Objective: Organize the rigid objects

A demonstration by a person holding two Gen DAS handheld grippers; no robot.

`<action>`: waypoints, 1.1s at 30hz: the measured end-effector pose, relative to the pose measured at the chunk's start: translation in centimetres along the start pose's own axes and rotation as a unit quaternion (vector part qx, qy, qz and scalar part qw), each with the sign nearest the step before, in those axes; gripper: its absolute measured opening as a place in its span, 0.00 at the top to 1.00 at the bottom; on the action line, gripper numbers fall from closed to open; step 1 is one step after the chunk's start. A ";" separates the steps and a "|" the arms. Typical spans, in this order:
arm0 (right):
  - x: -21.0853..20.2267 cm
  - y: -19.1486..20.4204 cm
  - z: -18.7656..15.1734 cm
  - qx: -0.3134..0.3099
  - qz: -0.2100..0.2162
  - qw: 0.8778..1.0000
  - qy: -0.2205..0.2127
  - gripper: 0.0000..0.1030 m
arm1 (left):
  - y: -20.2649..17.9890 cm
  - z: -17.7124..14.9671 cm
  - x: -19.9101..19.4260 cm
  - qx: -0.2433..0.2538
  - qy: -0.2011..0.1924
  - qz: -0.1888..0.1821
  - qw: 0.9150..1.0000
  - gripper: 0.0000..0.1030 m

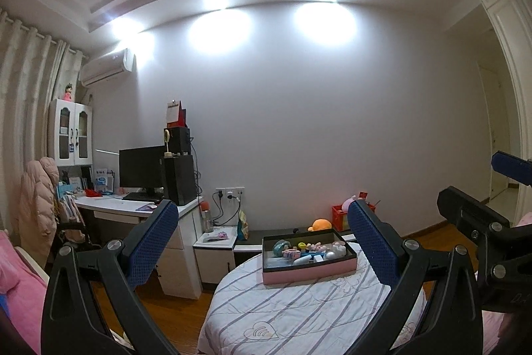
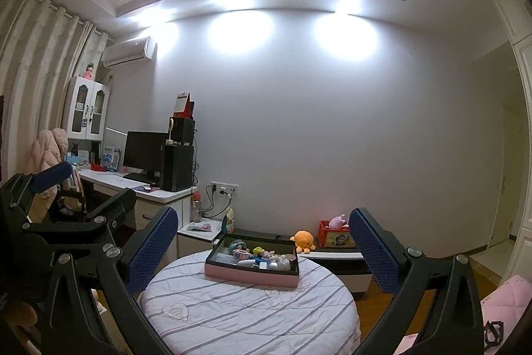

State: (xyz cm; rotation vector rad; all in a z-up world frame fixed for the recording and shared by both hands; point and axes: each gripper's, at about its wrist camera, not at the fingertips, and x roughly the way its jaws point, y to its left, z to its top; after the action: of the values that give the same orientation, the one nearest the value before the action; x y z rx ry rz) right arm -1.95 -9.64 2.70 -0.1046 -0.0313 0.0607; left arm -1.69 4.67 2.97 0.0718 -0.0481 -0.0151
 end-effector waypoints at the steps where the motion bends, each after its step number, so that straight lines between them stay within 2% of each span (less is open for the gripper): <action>1: -0.1 0.0 0.0 0.001 0.000 1.000 0.000 0.00 | 0.0 0.0 0.0 0.001 0.000 0.001 1.000 0.00; 33: -0.2 0.2 -0.4 0.002 0.002 1.000 0.010 0.00 | 0.0 -0.4 -0.3 0.003 -0.001 0.002 1.000 0.00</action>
State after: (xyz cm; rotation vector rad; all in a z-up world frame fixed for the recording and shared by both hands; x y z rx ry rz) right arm -2.10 -9.46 2.25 -0.1002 -0.0116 0.0637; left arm -1.98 4.73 2.55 0.0772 -0.0500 -0.0119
